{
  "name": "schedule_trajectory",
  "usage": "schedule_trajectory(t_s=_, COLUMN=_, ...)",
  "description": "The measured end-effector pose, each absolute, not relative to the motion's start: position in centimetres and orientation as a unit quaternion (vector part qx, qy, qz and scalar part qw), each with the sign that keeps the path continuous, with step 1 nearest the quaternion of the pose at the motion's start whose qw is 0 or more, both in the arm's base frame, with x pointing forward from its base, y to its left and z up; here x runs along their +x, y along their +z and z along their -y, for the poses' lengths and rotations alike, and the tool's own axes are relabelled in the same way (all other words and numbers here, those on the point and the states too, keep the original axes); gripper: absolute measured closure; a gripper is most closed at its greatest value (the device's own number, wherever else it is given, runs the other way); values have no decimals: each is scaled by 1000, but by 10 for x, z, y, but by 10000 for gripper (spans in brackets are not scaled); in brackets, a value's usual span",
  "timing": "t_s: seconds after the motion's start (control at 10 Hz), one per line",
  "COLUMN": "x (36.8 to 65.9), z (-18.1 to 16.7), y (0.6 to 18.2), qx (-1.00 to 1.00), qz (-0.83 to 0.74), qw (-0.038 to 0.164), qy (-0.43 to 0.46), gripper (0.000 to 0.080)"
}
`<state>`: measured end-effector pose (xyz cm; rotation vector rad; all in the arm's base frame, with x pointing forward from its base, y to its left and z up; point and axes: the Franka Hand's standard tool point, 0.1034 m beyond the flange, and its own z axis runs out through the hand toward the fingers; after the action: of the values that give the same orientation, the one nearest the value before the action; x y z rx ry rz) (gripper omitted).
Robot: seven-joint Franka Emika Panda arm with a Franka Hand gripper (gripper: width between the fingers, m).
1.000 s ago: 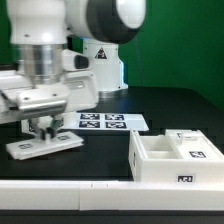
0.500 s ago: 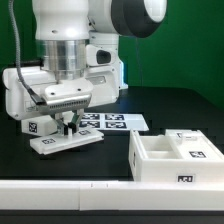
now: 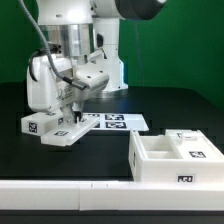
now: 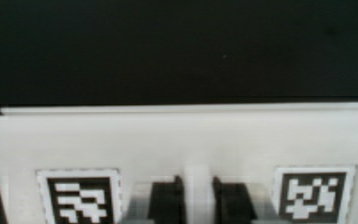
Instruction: Assemble cabinet
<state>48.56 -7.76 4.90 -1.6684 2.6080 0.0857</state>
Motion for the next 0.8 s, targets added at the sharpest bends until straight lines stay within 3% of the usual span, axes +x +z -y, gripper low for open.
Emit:
schedule_trajectory(t_s=0.3, x=486, z=77, y=49, qx=-625, qz=-780, qw=24, qy=25, gripper=735)
schedule_trajectory(t_s=0.5, x=495, z=53, y=64, qx=-759, qz=-651, qw=17, qy=-5, gripper=735)
schedule_trajectory(t_s=0.8, x=491, z=43, y=64, qx=-836, qz=-549, qw=17, qy=-4, gripper=735)
